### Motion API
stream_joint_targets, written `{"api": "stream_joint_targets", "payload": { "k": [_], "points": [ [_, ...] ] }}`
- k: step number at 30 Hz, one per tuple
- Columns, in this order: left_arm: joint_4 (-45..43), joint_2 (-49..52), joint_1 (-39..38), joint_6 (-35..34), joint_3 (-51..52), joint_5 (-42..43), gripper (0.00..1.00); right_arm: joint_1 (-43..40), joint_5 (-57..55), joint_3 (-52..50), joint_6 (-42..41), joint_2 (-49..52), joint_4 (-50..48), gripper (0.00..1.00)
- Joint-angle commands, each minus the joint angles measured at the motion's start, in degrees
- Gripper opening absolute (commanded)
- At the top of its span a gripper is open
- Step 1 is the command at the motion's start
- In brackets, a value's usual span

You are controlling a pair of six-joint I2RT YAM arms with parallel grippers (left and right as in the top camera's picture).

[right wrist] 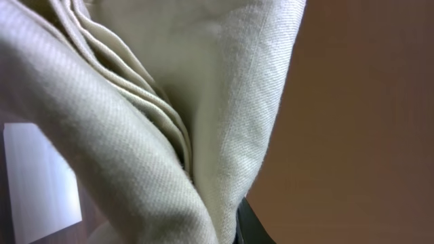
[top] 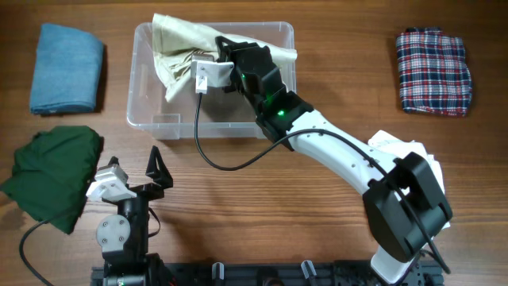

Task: Pack container
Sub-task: 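Lift the cream cloth with the right gripper and carry it over the bin, then lower the cream cloth into the bin and press it flat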

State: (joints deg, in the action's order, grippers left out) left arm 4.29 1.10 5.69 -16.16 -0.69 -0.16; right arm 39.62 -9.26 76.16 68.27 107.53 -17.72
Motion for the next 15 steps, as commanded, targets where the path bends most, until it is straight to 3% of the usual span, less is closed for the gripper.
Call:
{"api": "stream_joint_targets", "payload": {
  "k": [1,15],
  "points": [
    [-0.2,-0.4,-0.2,0.9,0.3,-0.6,1.00,0.2,-0.8,0.8,2.7,1.8,-1.8,0.04],
    [-0.2,-0.4,-0.2,0.9,0.3,-0.6,1.00,0.3,1.8,0.8,6.8,8.3,-6.3,0.04]
  ]
}}
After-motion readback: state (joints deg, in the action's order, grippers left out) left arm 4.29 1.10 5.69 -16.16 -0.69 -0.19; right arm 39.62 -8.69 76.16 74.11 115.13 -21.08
